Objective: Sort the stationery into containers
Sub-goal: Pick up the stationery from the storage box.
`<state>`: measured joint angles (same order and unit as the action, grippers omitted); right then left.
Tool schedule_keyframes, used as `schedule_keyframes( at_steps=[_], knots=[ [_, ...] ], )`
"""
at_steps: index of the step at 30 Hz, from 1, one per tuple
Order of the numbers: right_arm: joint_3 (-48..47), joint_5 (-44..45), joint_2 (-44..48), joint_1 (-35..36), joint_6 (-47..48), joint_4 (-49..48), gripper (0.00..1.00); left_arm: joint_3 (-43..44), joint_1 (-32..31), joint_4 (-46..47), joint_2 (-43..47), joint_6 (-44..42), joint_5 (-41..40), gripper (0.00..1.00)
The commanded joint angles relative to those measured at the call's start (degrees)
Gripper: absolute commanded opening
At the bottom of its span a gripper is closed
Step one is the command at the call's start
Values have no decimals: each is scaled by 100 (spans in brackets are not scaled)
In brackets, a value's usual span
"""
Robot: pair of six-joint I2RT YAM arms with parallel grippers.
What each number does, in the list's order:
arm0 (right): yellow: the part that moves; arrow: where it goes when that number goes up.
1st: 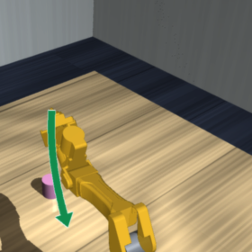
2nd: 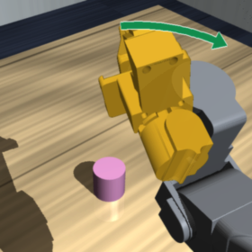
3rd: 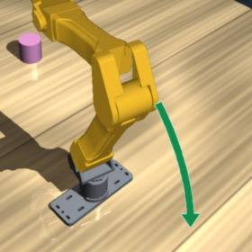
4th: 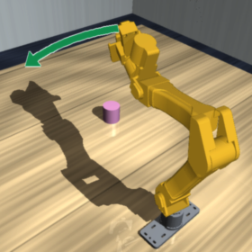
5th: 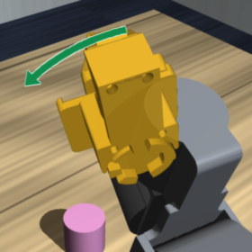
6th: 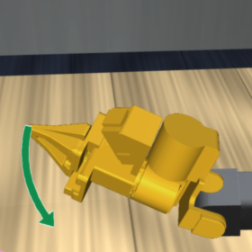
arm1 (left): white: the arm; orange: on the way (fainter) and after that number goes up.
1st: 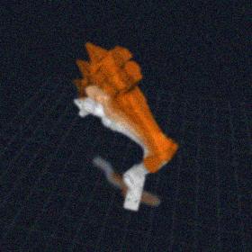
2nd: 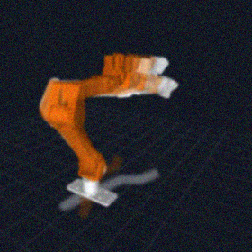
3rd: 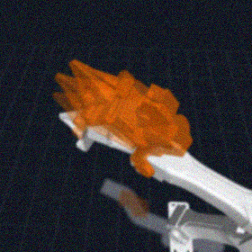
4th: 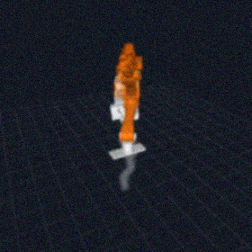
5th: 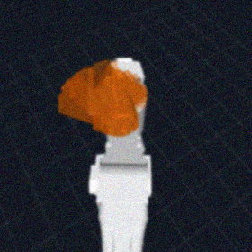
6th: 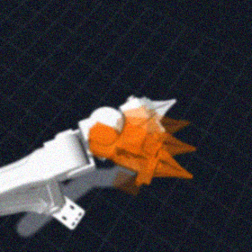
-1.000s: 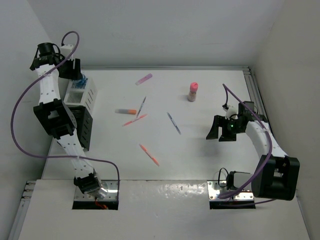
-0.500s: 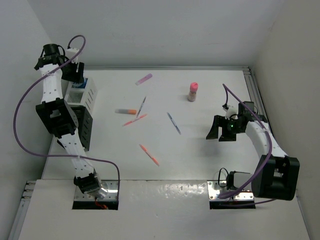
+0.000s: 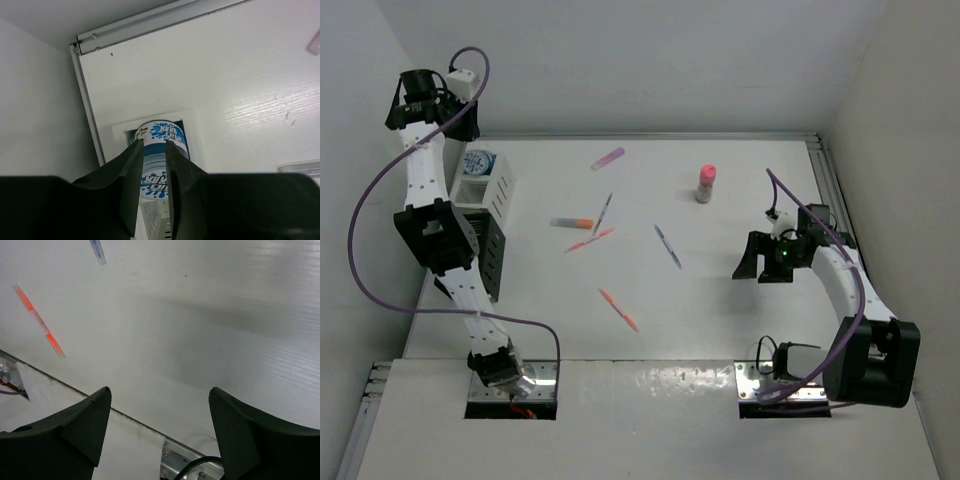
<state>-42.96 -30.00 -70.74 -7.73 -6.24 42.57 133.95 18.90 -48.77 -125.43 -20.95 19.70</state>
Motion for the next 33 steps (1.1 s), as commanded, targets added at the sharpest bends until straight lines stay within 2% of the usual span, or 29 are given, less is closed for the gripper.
schedule_keyframes(
  at_steps=[1, 2, 5, 8, 12, 15, 24, 33],
  knots=[
    [51, 20, 262, 26, 0, -38, 78, 133, -61, -282, 97, -128, 183, 31],
    [60, 29, 306, 17, 9, -20, 78, -312, -61, -90, 297, -103, 157, 46],
    [77, 47, 333, 26, 53, 6, 78, -1279, -18, 481, 763, 29, 34, 72],
    [68, 47, 324, 26, 44, -3, 78, -2167, 210, 1158, 1211, 380, 200, 78],
    [68, 38, 280, 17, 18, -38, 78, -3469, 413, 2631, 1906, 1056, 253, 81],
    [86, 12, 262, 17, 0, -47, 78, -4445, 431, 3389, 2416, 1207, 183, 82],
    [86, 29, 210, 17, 9, -55, 78, -4755, 413, 3953, 2374, 1672, 139, 82],
    [60, 55, 166, 17, 18, -38, 78, -4764, 404, 4077, 2198, 1840, 200, 82]
  ],
)
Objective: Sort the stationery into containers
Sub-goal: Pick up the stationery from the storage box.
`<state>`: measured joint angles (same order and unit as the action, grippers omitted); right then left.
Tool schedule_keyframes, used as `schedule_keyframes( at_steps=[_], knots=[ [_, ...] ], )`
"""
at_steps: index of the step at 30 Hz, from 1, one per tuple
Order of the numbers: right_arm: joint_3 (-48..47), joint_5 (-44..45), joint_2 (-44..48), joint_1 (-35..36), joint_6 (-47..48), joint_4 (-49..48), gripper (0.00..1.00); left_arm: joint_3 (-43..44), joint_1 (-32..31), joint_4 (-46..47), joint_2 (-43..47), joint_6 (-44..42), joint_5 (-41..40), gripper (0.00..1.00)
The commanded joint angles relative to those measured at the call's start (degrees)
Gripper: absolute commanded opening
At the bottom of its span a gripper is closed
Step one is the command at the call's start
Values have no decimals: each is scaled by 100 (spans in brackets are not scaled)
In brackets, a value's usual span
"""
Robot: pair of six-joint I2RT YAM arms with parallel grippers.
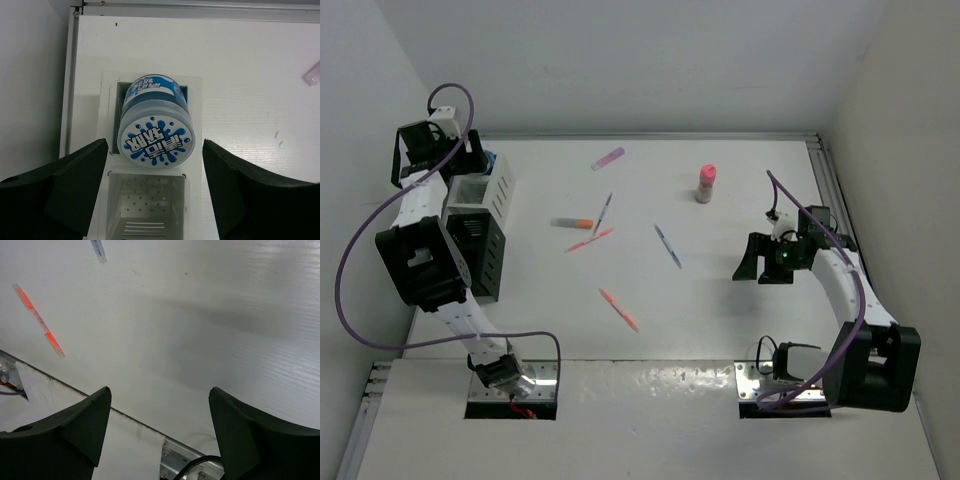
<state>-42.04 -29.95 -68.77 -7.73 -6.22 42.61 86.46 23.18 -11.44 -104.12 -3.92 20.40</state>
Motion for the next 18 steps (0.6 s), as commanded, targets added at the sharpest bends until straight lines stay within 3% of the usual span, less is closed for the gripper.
schedule_keyframes(
  at_steps=[1, 18],
  knots=[
    [-32, 42, -31, 17, 15, -51, 78, -32, -33, 362, 67, 137, 139, 83],
    [-50, 51, -119, 17, 7, -42, 78, -603, -6, 959, 146, 296, 78, 83]
  ],
)
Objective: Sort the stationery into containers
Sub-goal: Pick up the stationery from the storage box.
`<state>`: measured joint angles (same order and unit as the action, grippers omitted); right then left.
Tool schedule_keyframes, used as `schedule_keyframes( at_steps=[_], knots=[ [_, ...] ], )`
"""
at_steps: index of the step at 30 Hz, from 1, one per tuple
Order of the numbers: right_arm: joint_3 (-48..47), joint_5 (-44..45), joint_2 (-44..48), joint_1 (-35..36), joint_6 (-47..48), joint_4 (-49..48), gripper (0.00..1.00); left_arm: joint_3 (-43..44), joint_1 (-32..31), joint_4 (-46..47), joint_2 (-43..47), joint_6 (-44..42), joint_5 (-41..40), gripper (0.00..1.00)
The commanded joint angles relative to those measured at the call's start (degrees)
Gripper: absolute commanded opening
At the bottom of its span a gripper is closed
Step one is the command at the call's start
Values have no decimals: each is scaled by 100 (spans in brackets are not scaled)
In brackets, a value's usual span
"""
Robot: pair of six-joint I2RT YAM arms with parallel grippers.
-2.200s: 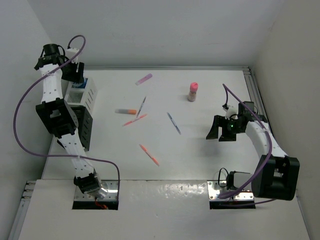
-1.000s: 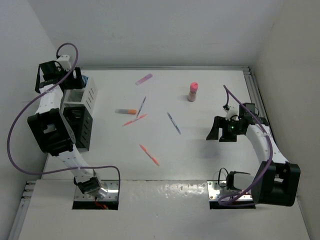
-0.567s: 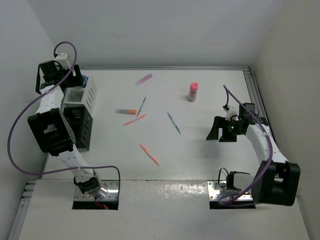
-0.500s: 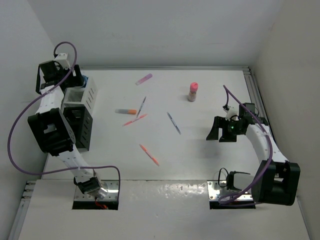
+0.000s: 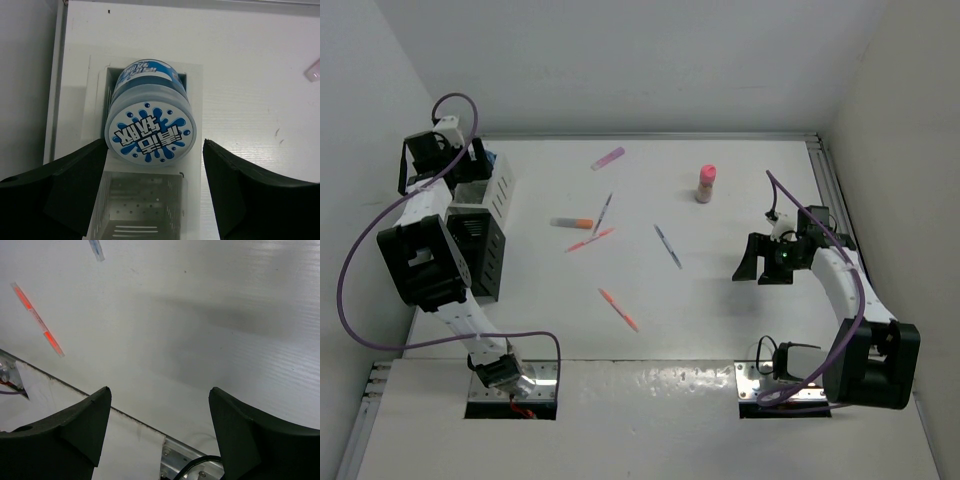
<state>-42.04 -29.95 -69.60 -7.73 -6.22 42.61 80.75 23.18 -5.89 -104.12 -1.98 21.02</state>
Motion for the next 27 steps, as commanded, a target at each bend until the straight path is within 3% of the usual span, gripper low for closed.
schedule_keyframes(
  at_steps=[1, 11, 27],
  knots=[
    [-41, 51, -27, 17, 7, -42, 78, -77, -6, 474, 155, 136, -1, 83],
    [-67, 78, -71, 17, 15, -16, 78, -42, -24, 800, -47, 391, 78, 81],
    [-129, 25, -132, 17, -37, -33, 77, 143, 2, 598, 5, 277, 333, 31]
  ],
)
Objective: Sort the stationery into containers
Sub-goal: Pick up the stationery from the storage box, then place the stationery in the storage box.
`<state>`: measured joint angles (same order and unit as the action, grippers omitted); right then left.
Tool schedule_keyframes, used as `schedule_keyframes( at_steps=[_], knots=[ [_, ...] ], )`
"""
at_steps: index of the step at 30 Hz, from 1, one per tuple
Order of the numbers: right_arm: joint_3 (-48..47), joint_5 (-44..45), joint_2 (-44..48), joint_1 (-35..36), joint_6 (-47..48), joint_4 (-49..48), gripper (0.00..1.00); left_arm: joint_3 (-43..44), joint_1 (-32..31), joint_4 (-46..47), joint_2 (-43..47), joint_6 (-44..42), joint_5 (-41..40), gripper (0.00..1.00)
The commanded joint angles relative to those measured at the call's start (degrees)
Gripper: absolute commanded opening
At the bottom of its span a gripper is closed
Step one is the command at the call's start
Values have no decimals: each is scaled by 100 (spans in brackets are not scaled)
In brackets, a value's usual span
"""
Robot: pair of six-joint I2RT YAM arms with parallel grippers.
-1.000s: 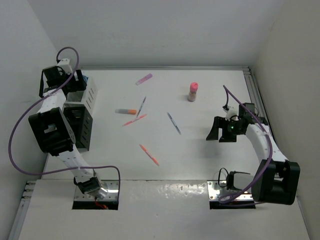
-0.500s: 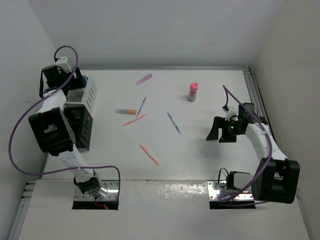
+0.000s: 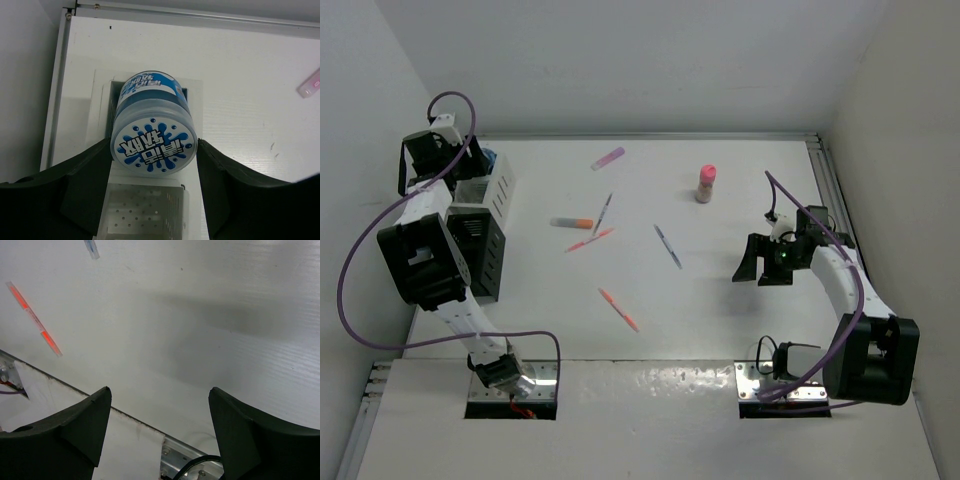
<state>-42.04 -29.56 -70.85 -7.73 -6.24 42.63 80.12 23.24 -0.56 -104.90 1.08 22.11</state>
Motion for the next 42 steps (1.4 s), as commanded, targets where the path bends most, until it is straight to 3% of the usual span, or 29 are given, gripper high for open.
schedule_keyframes(
  at_steps=[1, 5, 10, 18, 23, 42],
  knots=[
    [-129, -32, 10, 17, -35, -44, 77, 267, 22, 65, 127, -20, 311, 25],
    [-111, -32, 53, 17, -9, -36, 77, 662, 66, -470, 146, -73, 470, 11],
    [-76, -58, 89, 17, -18, -53, 77, 1567, 66, -1437, 14, -652, 540, 2],
    [-6, -85, 159, 17, -18, -71, 77, 3911, 66, -3633, -1162, -1434, 312, 0],
    [21, -59, 186, 17, -26, -97, 77, 4450, -48, -3943, -1506, -1742, 92, 0],
    [12, -15, 159, 17, -26, -71, 77, 4338, -154, -4611, -1455, -2165, 153, 0]
  ],
)
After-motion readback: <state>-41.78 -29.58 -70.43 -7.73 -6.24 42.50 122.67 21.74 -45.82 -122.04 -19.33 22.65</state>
